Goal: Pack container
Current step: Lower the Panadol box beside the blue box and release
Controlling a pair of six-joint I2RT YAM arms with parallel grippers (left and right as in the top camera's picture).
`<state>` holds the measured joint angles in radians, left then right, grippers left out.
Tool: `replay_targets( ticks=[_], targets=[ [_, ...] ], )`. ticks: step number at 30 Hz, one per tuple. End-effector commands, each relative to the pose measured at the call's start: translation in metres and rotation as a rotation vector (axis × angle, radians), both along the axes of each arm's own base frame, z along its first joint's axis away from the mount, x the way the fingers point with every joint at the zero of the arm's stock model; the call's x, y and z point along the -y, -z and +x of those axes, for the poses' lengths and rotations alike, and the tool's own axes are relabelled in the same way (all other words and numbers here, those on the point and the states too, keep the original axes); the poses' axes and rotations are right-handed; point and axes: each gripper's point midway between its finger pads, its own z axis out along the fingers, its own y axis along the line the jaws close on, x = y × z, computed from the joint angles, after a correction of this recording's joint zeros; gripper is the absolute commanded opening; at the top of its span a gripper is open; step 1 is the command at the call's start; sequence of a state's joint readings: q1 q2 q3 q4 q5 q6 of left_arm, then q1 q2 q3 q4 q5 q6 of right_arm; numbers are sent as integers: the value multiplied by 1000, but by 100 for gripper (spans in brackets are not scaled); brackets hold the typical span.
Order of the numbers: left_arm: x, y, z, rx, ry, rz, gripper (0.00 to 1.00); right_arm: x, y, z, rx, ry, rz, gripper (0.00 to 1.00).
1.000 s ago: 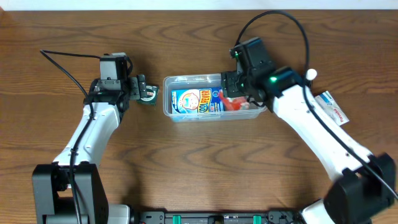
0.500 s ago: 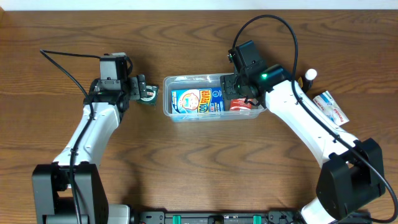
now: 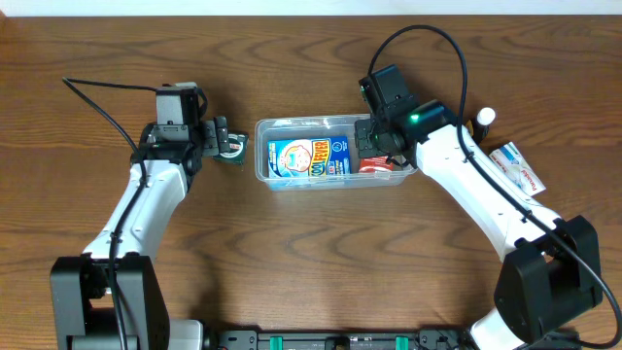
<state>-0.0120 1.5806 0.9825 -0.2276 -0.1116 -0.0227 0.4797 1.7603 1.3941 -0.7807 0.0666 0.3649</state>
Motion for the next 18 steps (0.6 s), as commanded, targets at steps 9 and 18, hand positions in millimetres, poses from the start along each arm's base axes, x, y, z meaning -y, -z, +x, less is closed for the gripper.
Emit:
replay_targets(
  ticks=[9, 18],
  targets=[
    [-2, -5, 4, 11, -7, 2, 98, 23, 29, 7, -44, 136, -105, 1],
    [-2, -5, 4, 11, -7, 2, 98, 41, 65, 11, -99, 175, -197, 1]
  ],
)
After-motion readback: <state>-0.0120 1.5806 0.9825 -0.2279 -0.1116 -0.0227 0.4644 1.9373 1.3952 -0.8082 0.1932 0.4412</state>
